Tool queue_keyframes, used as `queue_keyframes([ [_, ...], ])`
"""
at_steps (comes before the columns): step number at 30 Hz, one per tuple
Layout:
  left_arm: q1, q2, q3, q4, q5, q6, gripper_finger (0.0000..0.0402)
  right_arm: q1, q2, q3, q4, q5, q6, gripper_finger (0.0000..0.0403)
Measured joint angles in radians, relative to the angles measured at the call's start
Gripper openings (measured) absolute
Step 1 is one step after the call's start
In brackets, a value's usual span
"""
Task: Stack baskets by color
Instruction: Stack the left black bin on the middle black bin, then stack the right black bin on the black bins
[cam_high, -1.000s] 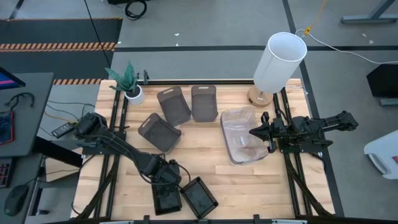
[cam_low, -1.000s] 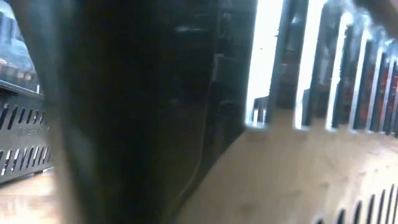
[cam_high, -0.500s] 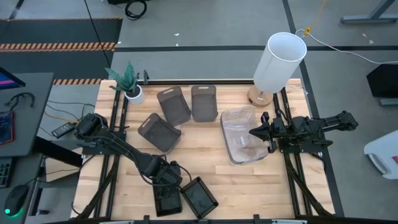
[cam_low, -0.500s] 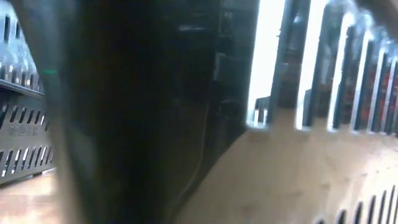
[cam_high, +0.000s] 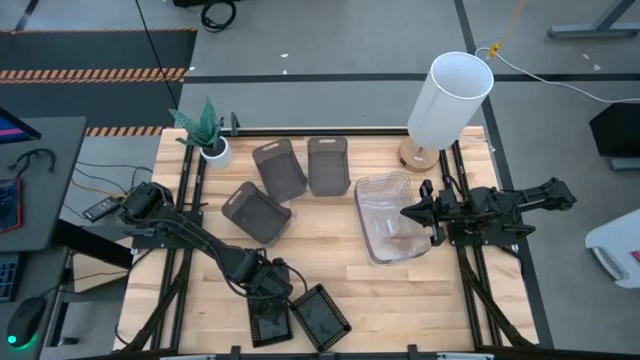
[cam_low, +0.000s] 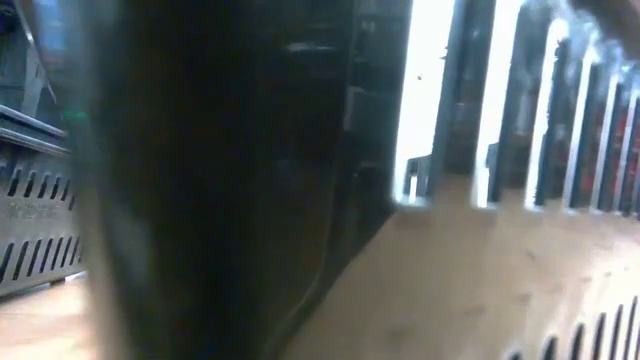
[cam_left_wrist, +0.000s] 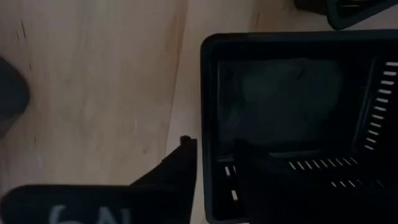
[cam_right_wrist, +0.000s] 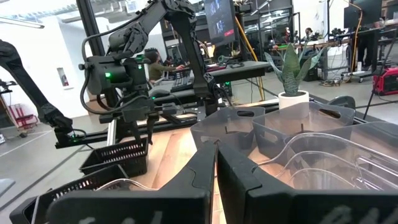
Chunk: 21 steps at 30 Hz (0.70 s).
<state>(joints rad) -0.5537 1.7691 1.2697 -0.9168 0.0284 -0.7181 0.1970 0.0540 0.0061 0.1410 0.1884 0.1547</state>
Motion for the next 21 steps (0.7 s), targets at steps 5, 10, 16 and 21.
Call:
queue_keyframes([
  [5, 0.001, 0.0, 0.0, -0.019, 0.001, 0.0, 0.0148, 0.0, 0.0, 0.0, 0.0, 0.0, 0.0, 0.0022],
  [10, 0.027, -0.003, 0.0, -0.061, 0.081, -0.008, 0.015, 0.0, 0.0, 0.0, 0.0, 0.0, 0.0, 0.0022],
  [16, 0.047, -0.03, 0.0, -0.08, 0.09, -0.034, 0.0128, 0.0, 0.0, 0.0, 0.0, 0.0, 0.0, 0.0022],
  [21, 0.072, -0.069, 0.001, -0.077, 0.084, -0.062, 0.0117, 0.0, 0.0, 0.0, 0.0, 0.0, 0.0, 0.0022],
])
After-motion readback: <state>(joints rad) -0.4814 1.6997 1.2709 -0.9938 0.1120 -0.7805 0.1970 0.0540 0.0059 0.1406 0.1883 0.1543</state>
